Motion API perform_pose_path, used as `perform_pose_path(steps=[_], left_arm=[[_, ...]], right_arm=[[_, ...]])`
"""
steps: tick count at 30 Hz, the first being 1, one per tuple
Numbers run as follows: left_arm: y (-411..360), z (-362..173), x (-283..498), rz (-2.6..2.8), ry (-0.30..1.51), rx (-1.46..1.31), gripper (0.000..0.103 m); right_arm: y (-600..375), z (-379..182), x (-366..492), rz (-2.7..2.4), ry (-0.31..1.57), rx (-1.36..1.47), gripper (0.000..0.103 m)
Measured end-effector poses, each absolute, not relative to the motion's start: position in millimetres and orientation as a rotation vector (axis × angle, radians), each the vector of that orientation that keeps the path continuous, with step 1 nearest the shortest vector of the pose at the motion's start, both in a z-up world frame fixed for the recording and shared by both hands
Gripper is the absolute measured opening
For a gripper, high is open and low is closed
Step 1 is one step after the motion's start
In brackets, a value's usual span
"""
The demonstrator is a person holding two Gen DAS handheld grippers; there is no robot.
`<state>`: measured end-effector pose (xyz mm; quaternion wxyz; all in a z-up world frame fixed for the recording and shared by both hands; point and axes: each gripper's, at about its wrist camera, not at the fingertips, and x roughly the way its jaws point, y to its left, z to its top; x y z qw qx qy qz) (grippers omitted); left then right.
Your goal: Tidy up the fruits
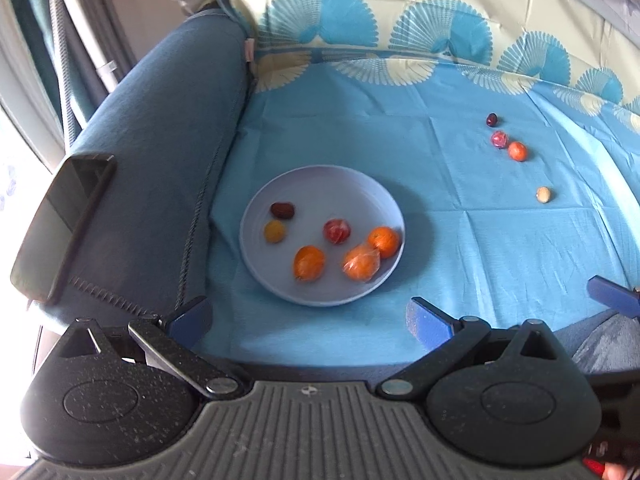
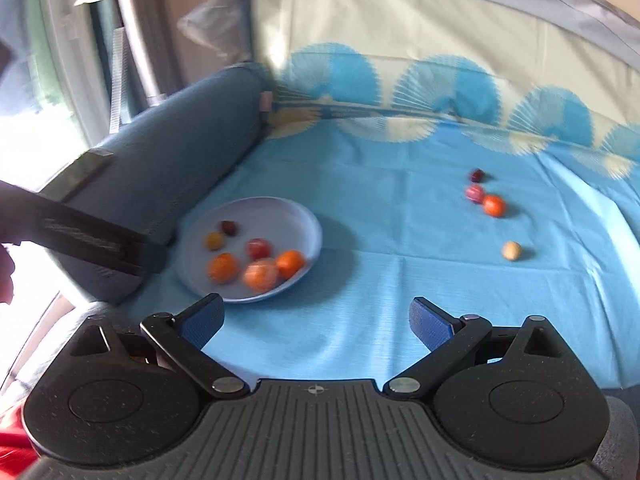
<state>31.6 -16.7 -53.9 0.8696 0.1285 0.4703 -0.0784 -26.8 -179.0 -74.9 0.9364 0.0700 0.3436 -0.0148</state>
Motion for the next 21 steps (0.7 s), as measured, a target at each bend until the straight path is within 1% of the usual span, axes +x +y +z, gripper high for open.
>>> perform_pose_path(steps=[5, 10, 13, 21], left_arm=[[-59, -65, 62, -0.231, 0.954, 0.33, 0.103], [-124, -86, 105, -0.341, 0.872, 0.406, 0.103], [-170, -107, 137, -0.428, 0.851, 0.434, 0.103], [-290, -181, 228, -0.583, 0.916, 0.501, 0.103]], right_arm=[[-233, -106, -4, -0.22, 0.7, 0.175, 0.102], [-298, -142, 29, -0.397, 0.681, 0.218, 0.102], [-332, -165, 55, -0.466, 0.666, 0.207, 0.102], [-386, -218, 111, -0.519, 0.67, 0.206, 0.101]])
